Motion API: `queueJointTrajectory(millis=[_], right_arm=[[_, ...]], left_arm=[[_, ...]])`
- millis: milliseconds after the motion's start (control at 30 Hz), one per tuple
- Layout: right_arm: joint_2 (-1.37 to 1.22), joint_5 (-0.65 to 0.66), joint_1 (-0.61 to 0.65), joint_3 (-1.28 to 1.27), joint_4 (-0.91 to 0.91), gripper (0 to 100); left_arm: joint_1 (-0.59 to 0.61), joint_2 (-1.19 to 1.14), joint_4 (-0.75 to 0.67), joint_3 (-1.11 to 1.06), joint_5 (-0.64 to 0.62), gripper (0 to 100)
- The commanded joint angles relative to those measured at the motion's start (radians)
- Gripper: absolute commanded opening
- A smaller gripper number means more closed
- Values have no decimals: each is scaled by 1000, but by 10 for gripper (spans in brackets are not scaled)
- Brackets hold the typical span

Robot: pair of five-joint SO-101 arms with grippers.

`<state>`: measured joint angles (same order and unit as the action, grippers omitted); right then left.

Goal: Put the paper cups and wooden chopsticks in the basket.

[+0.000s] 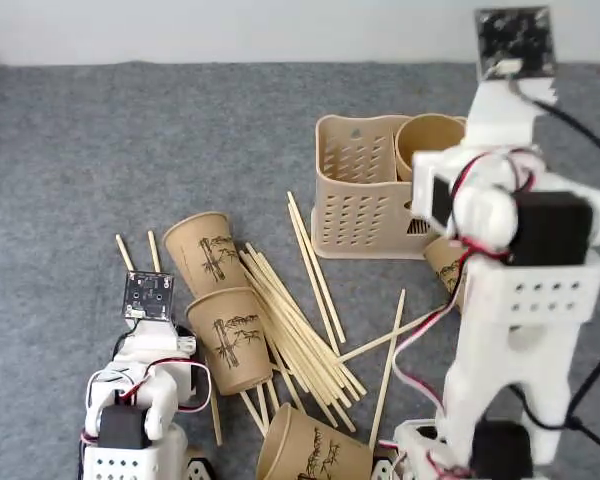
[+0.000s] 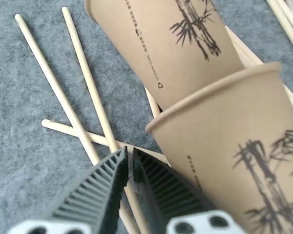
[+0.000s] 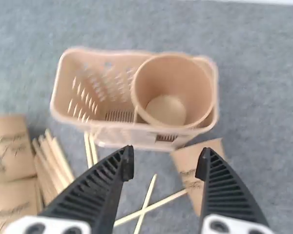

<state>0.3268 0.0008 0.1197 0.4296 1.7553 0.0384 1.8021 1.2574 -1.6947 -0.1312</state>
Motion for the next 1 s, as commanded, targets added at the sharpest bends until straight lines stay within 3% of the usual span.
queueJointTrajectory(millis=[0, 400, 500, 633, 967], right_arm=[[102, 12, 105, -135, 42, 223], [127, -236, 524, -457, -50, 229], [58, -290, 598, -491, -73, 273], [-47, -342, 645, -482, -76, 326], [-77, -344, 644, -456, -76, 322]], left_arm=[[-2, 14, -8, 12, 5, 18], [-2, 14, -8, 12, 5, 18], [-2, 14, -8, 12, 5, 18], [-2, 14, -8, 12, 5, 18], [-2, 14, -8, 12, 5, 18]])
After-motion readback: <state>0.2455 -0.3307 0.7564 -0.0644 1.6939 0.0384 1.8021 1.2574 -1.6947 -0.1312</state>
